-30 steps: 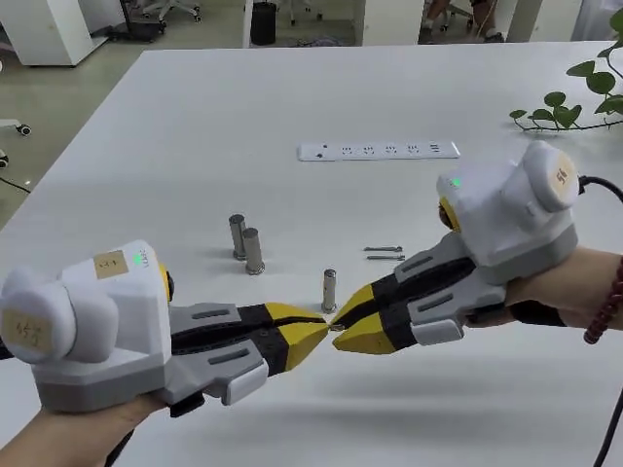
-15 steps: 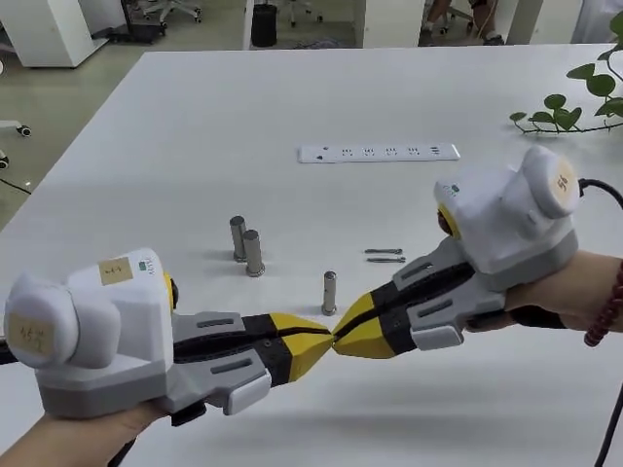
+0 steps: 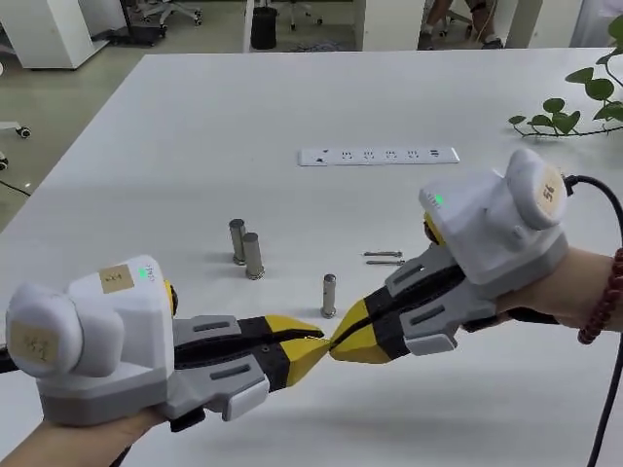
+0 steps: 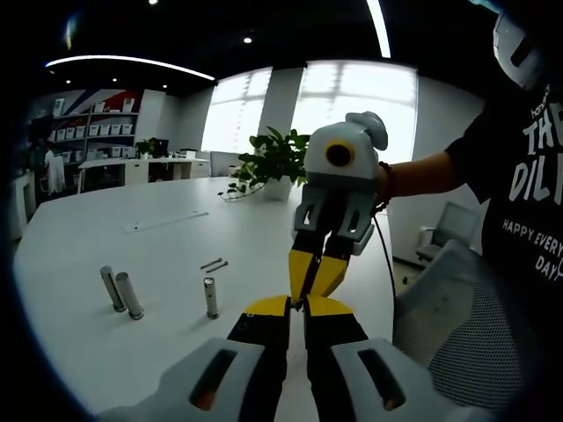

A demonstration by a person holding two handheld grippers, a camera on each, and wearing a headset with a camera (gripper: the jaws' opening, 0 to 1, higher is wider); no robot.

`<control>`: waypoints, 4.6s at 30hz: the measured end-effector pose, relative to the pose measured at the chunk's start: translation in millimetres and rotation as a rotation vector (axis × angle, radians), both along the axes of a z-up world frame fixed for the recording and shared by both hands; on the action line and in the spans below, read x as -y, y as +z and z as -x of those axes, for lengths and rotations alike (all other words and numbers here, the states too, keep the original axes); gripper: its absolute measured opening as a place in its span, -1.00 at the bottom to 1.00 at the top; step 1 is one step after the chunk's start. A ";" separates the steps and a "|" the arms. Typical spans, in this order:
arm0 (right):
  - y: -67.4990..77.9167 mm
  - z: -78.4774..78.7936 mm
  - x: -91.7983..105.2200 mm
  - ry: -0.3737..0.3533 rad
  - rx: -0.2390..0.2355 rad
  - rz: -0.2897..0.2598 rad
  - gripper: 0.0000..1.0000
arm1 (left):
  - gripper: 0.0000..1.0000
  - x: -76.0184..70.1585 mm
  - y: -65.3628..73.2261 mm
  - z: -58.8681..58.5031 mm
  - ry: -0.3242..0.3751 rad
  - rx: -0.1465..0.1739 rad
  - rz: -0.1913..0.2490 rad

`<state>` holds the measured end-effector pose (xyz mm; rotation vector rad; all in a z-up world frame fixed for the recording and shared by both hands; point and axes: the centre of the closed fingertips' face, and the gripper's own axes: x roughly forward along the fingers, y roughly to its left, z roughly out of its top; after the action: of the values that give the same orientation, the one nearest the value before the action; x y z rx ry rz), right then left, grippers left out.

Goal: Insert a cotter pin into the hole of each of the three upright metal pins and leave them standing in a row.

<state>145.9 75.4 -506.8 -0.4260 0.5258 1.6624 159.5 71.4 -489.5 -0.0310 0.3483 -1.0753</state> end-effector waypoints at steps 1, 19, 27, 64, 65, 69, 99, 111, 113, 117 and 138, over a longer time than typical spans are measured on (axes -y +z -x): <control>-1.0 -1.7 0.9 -0.003 0.009 0.009 -1.00 | -0.94 -0.6 -0.5 -0.5 0.003 -0.001 -0.002; -12.2 -47.6 22.4 -0.132 0.069 0.129 -1.00 | -0.69 -20.1 -13.9 -29.1 0.151 0.091 -0.135; -21.1 -65.0 29.4 -0.171 0.079 0.192 -1.00 | -0.59 -24.1 -25.6 -46.7 0.217 0.083 -0.182; -60.5 -114.7 44.2 -0.143 0.121 0.373 -1.00 | -0.55 9.6 -85.1 -113.6 0.309 0.005 -0.287; -61.4 -115.3 44.0 -0.143 0.120 0.373 -1.00 | -0.56 10.1 -85.9 -114.4 0.312 0.001 -0.284; -62.7 -116.4 43.2 -0.144 0.115 0.372 -1.00 | -0.62 14.0 -90.2 -115.2 0.315 -0.014 -0.278; -60.1 -119.9 33.9 -0.081 0.171 0.405 -1.00 | -0.89 14.3 -97.6 -118.9 0.320 0.011 -0.312; -53.8 -120.2 22.7 -0.040 0.194 0.400 -1.00 | -0.89 15.1 -98.0 -119.9 0.317 0.029 -0.329; -53.3 -118.9 21.0 -0.039 0.188 0.396 -1.00 | -0.89 15.0 -98.0 -120.0 0.319 0.027 -0.328; -52.9 -118.1 19.2 -0.043 0.188 0.395 -1.00 | -0.89 14.8 -98.0 -120.2 0.320 0.027 -0.327; -50.7 -120.9 30.1 -0.123 0.155 0.388 -0.94 | -0.89 14.4 -97.8 -120.4 0.325 0.020 -0.320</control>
<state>266.8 45.3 -557.5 -0.7837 0.7452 1.3951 279.9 57.0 -587.4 0.2027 0.4765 -0.6891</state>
